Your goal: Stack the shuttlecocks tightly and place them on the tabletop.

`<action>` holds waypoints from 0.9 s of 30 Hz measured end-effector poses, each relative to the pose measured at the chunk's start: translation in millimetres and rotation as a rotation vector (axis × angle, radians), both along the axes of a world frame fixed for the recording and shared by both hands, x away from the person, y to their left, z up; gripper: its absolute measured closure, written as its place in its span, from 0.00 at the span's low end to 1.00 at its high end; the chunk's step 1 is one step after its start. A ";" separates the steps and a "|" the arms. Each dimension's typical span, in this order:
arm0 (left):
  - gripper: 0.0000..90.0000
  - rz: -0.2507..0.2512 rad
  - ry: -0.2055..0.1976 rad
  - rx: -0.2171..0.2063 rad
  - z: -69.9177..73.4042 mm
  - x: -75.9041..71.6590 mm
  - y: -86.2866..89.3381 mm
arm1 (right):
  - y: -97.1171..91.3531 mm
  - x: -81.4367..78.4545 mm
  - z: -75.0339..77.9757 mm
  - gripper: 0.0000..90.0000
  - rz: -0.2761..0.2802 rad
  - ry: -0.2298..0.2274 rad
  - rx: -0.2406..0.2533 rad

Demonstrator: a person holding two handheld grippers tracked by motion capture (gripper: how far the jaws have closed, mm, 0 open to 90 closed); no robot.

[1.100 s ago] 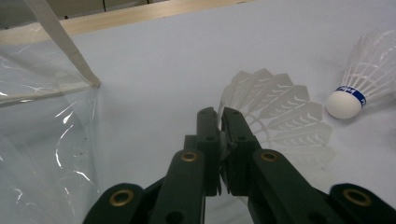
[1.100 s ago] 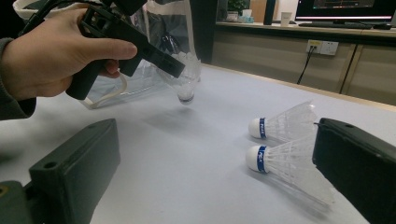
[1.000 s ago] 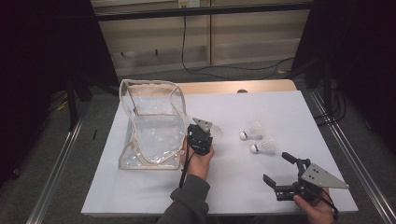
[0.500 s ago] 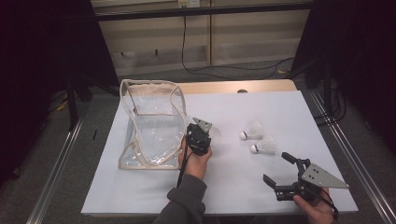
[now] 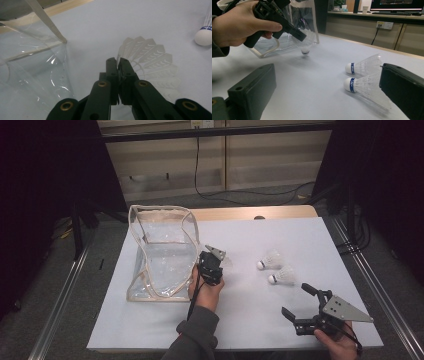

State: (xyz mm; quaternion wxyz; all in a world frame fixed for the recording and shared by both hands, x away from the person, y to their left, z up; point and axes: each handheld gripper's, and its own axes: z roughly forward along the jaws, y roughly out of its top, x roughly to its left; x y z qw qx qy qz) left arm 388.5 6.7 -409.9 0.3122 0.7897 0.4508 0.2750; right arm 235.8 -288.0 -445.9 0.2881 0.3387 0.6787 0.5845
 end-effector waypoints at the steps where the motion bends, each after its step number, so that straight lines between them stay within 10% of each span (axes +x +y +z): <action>1: 0.97 0.000 0.006 0.005 -0.7 0.4 -0.7 | 0.1 0.0 0.1 0.01 0.001 0.001 0.003; 27: 0.76 -0.053 0.046 -0.130 -14.8 19.4 -20.3 | -0.1 0.0 0.1 0.00 0.006 0.002 -0.002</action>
